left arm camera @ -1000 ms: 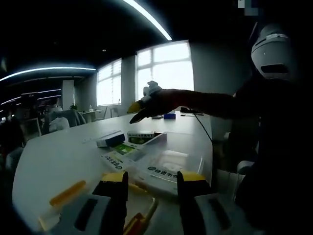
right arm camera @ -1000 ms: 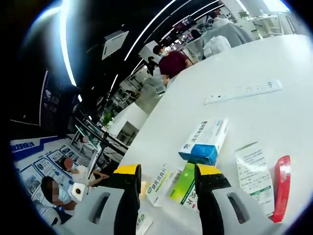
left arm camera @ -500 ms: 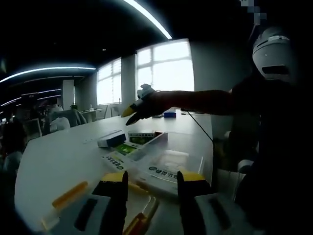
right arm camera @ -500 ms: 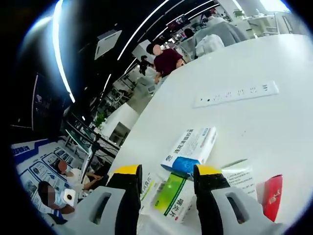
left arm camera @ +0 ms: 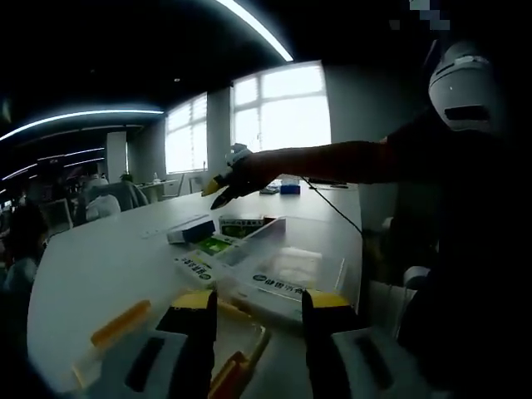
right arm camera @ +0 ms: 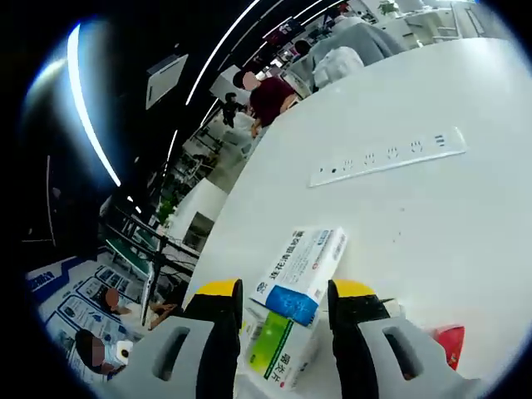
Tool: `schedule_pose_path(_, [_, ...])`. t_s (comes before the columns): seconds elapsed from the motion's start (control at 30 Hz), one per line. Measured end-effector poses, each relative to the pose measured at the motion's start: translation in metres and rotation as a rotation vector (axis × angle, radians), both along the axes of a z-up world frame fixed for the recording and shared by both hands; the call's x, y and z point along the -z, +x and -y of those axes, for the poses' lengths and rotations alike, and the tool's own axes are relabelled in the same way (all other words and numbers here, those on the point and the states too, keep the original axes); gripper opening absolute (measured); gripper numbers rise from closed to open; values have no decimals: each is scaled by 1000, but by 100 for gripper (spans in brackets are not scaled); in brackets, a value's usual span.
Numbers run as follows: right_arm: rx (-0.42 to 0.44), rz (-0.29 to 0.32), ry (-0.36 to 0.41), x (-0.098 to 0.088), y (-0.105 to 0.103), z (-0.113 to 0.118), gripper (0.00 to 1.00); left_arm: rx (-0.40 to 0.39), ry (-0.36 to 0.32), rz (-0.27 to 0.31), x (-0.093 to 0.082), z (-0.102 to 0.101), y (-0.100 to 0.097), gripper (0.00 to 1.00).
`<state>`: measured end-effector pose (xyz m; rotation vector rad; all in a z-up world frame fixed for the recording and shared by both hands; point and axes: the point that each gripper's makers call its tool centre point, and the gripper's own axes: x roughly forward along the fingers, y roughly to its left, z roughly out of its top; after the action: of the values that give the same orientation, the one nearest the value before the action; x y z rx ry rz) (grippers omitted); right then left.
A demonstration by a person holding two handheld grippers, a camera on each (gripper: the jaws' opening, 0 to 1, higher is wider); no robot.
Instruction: Arrange the small medicine boxes into an aligned row inside the storage area until every box is upright, visible, and separated from the surrounding clutter.
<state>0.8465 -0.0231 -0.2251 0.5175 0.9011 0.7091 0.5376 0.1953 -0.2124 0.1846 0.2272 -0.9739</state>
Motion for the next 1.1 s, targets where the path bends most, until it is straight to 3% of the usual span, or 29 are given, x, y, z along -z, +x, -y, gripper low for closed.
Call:
schedule_pose_path(0.4, [-2, -111, 3, 12, 10, 1, 42, 3, -5, 4, -1, 3, 0, 42])
schedule_pose_path(0.57, [5, -134, 5, 16, 5, -5, 40, 3, 2, 2, -2, 3, 0, 42])
schedule_pose_path(0.67, [1, -144, 9, 18, 17, 0, 40, -5, 5, -1, -1, 0, 0, 42])
schedule_pose_path(0.8, [-13, -152, 22, 21, 9, -9, 40, -11, 11, -6, 1, -3, 0, 42])
schedule_pose_path(1.1, [-28, -168, 17, 27, 16, -15, 40, -24, 18, -11, 1, -9, 0, 42])
